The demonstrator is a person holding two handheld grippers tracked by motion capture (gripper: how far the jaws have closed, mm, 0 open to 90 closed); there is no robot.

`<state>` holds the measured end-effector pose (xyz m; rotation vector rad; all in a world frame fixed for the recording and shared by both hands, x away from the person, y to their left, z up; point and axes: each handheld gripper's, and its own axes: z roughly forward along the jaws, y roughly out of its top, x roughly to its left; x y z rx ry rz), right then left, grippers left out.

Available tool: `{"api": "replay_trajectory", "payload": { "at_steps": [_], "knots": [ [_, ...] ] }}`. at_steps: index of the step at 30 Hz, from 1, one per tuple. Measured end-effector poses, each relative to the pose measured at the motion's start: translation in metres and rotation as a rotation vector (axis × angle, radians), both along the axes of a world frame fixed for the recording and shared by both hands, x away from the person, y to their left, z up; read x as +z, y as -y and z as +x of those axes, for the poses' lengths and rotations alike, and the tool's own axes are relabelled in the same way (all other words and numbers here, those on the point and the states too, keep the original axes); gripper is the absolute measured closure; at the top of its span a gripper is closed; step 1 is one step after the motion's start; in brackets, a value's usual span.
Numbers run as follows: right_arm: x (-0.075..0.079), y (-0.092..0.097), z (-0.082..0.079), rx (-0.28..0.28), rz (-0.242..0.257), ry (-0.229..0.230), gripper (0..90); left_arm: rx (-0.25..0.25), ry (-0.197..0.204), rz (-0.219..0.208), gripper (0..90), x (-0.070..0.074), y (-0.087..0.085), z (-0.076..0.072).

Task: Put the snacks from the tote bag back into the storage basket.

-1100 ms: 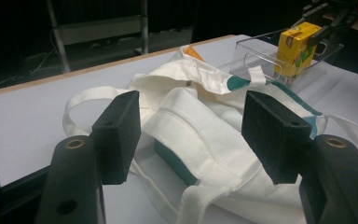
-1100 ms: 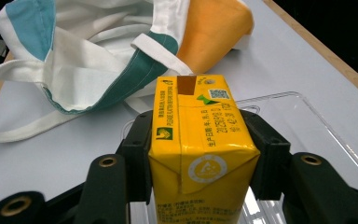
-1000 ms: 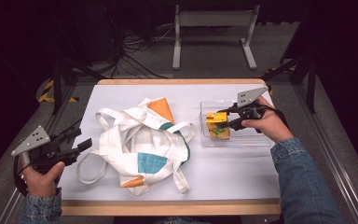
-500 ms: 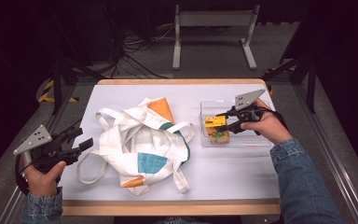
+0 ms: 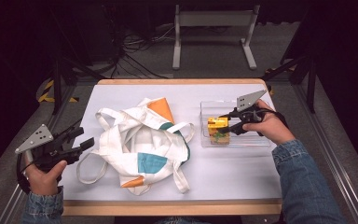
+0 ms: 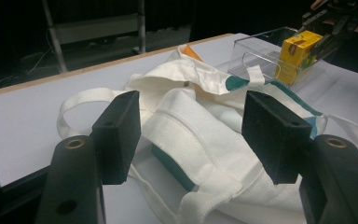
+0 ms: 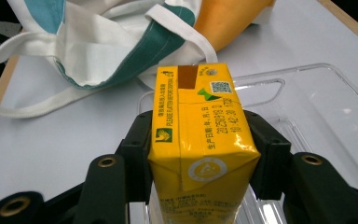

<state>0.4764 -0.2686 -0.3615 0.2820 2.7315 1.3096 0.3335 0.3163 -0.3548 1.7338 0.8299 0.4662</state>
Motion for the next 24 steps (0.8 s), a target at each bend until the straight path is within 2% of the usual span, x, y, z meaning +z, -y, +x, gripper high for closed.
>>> {"api": "replay_trajectory", "payload": {
  "at_steps": [17, 24],
  "knots": [
    [0.0, 0.019, -0.003, -0.039, -0.071, -0.01, 50.1, -0.005, 0.0, 0.001, 38.3, 0.0, 0.002, 0.002],
    [0.003, 0.021, -0.006, -0.051, -0.046, -0.008, 47.2, -0.007, 0.001, 0.002, 38.3, 0.0, 0.003, 0.002]
  ]
}}
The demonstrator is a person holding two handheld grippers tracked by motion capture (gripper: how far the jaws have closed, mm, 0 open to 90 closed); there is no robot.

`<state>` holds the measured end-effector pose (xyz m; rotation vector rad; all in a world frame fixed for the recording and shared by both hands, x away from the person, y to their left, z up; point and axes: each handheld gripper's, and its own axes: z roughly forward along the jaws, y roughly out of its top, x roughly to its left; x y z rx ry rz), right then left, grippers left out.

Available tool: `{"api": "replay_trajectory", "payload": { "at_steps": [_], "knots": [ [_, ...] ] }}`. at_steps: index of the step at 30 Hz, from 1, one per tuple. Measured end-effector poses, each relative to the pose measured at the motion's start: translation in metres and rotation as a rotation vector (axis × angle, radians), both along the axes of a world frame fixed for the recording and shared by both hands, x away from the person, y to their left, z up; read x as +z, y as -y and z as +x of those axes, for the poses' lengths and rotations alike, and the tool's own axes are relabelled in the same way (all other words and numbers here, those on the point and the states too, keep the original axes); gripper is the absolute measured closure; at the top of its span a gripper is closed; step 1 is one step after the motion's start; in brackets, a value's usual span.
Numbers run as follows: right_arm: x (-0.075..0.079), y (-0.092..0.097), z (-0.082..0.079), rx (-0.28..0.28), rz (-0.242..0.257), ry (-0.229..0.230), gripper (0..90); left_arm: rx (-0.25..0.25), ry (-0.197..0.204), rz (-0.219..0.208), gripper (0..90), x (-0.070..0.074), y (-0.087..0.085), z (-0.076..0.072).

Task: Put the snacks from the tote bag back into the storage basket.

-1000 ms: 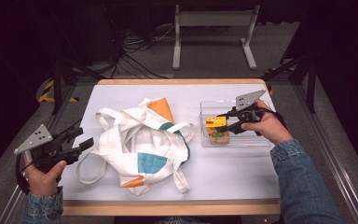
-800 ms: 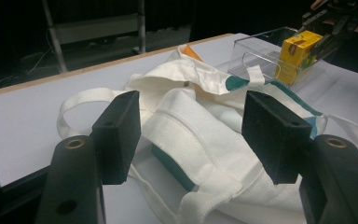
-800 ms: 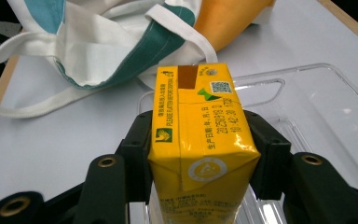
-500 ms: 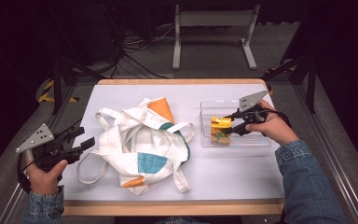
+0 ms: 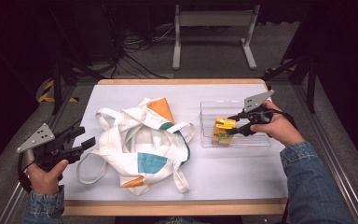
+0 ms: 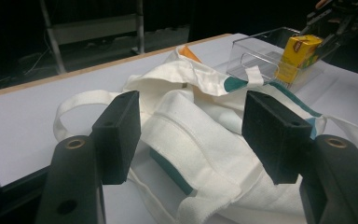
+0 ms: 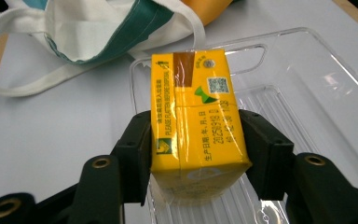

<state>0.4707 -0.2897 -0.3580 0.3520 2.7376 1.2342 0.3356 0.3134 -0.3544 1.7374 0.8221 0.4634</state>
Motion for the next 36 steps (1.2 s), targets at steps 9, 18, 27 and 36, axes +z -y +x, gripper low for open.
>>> {"api": "replay_trajectory", "payload": {
  "at_steps": [9, 18, 27, 36],
  "knots": [
    [0.017, 0.0, -0.01, -0.066, 0.052, 0.012, 31.9, -0.001, -0.004, -0.002, 38.3, 0.0, 0.001, 0.001],
    [0.045, -0.002, -0.037, -0.135, 0.153, 0.075, 25.7, -0.011, -0.003, 0.002, 38.3, -0.001, 0.003, 0.005],
    [0.064, 0.0, -0.072, -0.242, 0.205, 0.086, 24.8, -0.014, 0.0, 0.001, 38.2, 0.0, 0.004, 0.004],
    [0.062, 0.003, -0.102, -0.373, 0.234, 0.111, 21.6, -0.008, -0.004, 0.009, 38.1, -0.001, 0.004, 0.003]
  ]
}}
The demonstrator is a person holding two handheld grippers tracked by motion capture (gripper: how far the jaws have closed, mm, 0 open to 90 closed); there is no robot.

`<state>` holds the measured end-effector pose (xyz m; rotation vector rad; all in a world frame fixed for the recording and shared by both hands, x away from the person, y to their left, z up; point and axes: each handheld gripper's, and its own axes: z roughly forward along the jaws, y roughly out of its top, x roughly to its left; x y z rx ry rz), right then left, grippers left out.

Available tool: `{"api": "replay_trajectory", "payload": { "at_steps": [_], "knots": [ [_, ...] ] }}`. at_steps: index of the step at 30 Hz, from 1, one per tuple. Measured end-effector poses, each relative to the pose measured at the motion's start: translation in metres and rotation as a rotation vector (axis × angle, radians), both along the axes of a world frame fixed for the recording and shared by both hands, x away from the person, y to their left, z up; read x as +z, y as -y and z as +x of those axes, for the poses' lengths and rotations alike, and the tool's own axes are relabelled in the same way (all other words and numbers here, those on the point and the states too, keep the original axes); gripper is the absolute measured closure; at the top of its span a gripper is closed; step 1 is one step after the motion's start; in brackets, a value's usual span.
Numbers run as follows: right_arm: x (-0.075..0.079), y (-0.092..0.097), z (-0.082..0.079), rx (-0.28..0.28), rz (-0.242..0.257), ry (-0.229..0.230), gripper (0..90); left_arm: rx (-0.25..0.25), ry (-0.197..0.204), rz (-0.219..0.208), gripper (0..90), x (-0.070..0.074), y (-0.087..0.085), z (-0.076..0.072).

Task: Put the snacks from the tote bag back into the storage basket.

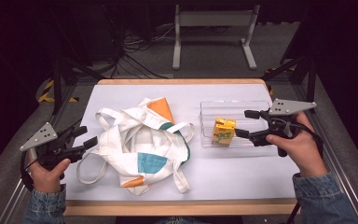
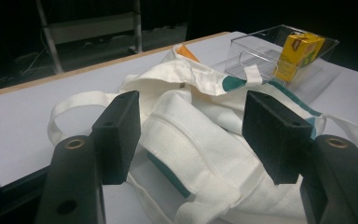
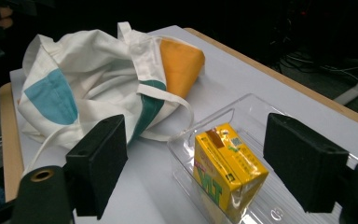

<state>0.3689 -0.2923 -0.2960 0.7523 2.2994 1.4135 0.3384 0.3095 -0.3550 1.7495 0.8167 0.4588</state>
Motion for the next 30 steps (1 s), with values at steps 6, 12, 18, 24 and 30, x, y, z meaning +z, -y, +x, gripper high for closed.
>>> {"api": "replay_trajectory", "payload": {
  "at_steps": [6, 12, 18, 24, 30],
  "knots": [
    [-0.015, 0.003, -0.011, -0.052, -0.032, -0.02, 20.6, 0.012, -0.002, 0.018, 38.0, -0.002, -0.002, 0.001],
    [-0.029, 0.005, -0.017, -0.067, -0.012, -0.014, 19.7, 0.007, 0.005, 0.019, 37.9, -0.002, -0.001, 0.001],
    [-0.04, 0.008, -0.024, -0.132, 0.063, 0.054, 21.0, 0.004, 0.005, 0.018, 37.9, -0.003, -0.001, 0.001],
    [-0.057, 0.006, -0.031, -0.124, 0.038, 0.041, 19.0, 0.002, 0.007, 0.02, 37.9, -0.003, -0.002, 0.0],
    [-0.072, 0.009, -0.031, -0.088, 0.074, 0.055, 18.4, -0.002, 0.004, 0.02, 37.8, -0.004, -0.001, 0.001]
  ]
}}
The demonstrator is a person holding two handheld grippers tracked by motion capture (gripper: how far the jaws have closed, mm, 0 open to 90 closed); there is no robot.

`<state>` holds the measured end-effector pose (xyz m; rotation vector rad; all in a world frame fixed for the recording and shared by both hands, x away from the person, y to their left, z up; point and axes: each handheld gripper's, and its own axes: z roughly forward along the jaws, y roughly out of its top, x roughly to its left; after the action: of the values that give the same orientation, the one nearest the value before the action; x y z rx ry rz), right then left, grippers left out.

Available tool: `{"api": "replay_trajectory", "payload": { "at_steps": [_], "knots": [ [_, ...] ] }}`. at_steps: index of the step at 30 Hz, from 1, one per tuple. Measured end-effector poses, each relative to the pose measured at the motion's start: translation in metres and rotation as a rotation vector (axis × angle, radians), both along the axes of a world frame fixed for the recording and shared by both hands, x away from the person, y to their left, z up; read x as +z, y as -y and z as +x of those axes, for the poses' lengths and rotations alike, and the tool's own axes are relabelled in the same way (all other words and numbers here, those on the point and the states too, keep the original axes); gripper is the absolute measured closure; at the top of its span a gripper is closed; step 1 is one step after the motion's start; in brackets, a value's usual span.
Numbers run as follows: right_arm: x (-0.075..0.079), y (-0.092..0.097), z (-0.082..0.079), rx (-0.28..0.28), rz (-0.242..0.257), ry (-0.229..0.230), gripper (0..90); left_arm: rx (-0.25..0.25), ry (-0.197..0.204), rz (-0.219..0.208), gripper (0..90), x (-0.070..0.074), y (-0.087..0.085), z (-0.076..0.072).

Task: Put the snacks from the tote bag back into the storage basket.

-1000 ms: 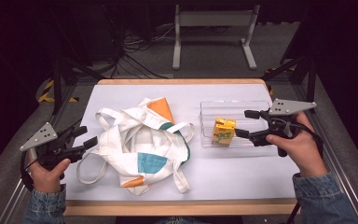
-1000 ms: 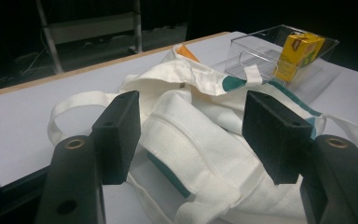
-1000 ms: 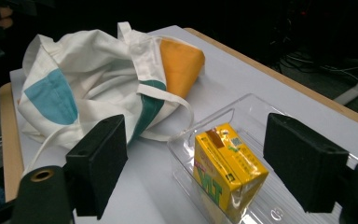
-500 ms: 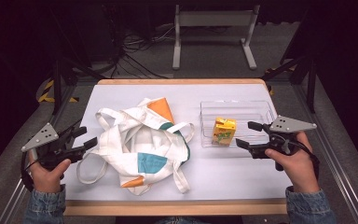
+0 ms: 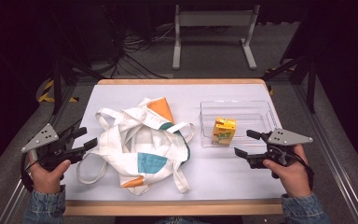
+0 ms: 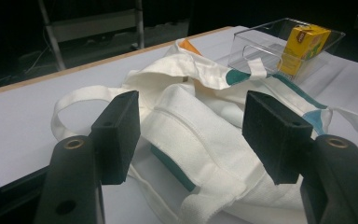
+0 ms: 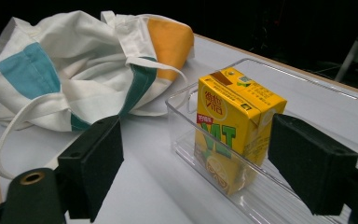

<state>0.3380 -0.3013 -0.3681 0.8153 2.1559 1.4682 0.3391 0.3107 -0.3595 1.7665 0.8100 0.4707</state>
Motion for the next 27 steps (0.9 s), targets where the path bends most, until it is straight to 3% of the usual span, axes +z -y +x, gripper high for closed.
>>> {"api": "replay_trajectory", "payload": {
  "at_steps": [15, 17, 20, 27],
  "knots": [
    [-0.046, 0.006, 0.015, -0.062, -0.049, -0.111, 16.9, -0.005, -0.015, -0.008, 37.9, -0.009, -0.004, 0.003],
    [-0.047, 0.006, 0.016, -0.071, -0.055, -0.122, 16.9, -0.004, -0.018, -0.007, 37.9, -0.01, -0.005, 0.004],
    [-0.053, 0.006, 0.018, -0.109, -0.111, -0.162, 16.8, -0.003, -0.02, -0.008, 37.9, -0.01, -0.004, 0.004],
    [-0.051, 0.006, 0.018, -0.139, -0.118, -0.198, 16.0, -0.001, -0.025, 0.004, 37.8, -0.01, -0.003, 0.005]
  ]
}}
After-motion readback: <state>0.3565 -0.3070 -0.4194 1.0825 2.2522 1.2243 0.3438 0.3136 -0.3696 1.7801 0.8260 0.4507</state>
